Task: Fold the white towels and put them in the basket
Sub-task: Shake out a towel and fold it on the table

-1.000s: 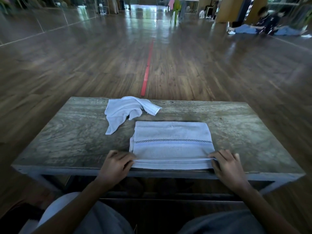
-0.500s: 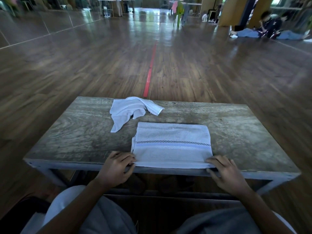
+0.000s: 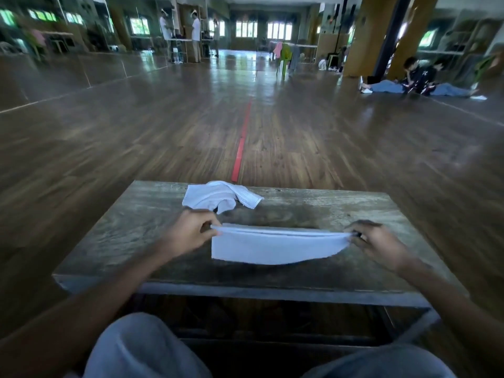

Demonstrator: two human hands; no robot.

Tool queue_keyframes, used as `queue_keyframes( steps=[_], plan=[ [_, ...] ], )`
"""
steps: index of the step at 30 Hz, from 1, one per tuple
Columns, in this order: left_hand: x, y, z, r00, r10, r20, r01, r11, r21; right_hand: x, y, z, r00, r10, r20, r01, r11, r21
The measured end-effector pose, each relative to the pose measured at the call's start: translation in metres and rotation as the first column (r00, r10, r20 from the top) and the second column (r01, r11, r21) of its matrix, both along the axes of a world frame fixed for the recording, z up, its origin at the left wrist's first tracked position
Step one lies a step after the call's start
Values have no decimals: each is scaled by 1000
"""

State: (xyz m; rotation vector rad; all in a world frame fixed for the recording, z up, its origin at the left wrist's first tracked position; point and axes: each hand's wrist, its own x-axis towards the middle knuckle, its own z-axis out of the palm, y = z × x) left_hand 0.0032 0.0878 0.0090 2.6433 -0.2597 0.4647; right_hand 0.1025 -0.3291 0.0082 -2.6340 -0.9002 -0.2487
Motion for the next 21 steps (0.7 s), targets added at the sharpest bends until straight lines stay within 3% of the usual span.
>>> queue_keyframes(
  steps=[3,5,10,13,18,21],
  plan=[
    [18,-2,81,999,46,15,-44,991,-130,18,8,87,986,-81,146,67,993,94],
    [28,2,131,996,73,46,-63,981,-184,21,14,141,983,-77,165,66,995,71],
    [37,4,220,994,65,88,-59,996,-64,22,21,236,990,-61,126,59,998,25],
    [37,2,248,992,95,79,-98,995,30,19,24,266,990,-50,130,49,999,12],
    [31,-1,258,983,137,120,-134,991,-28,19,27,281,994,-72,87,76,996,-44],
    [29,1,251,987,132,87,-131,991,-11,17,27,277,989,-96,116,94,995,19]
  ],
)
